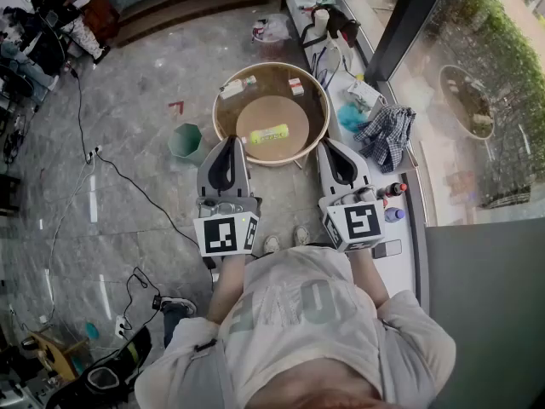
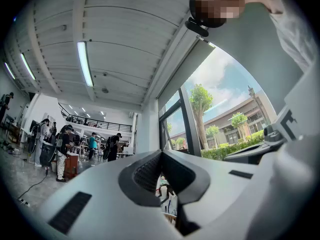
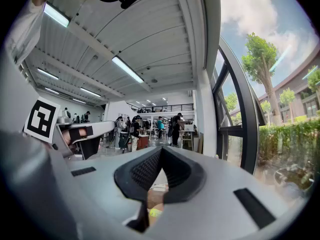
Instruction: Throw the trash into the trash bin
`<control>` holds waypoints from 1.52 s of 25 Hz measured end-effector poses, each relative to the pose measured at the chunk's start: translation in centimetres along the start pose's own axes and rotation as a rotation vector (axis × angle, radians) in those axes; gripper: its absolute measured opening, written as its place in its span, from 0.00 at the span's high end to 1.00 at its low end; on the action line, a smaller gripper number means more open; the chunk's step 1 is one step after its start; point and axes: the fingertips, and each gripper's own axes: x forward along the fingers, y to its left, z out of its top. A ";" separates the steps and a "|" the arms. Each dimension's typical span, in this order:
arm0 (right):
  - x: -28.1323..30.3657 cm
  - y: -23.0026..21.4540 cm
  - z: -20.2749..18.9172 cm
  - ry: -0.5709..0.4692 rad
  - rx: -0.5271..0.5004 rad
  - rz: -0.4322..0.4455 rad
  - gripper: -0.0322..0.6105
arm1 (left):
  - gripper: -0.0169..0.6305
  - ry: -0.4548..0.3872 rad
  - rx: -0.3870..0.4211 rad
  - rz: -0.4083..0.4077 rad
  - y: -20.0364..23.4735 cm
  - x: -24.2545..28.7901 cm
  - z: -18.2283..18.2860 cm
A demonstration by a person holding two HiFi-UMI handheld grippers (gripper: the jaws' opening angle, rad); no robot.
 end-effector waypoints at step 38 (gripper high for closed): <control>-2.1 -6.8 -3.2 0.004 0.004 0.161 0.93 | 0.95 0.053 0.094 0.128 -4.0 2.5 -1.8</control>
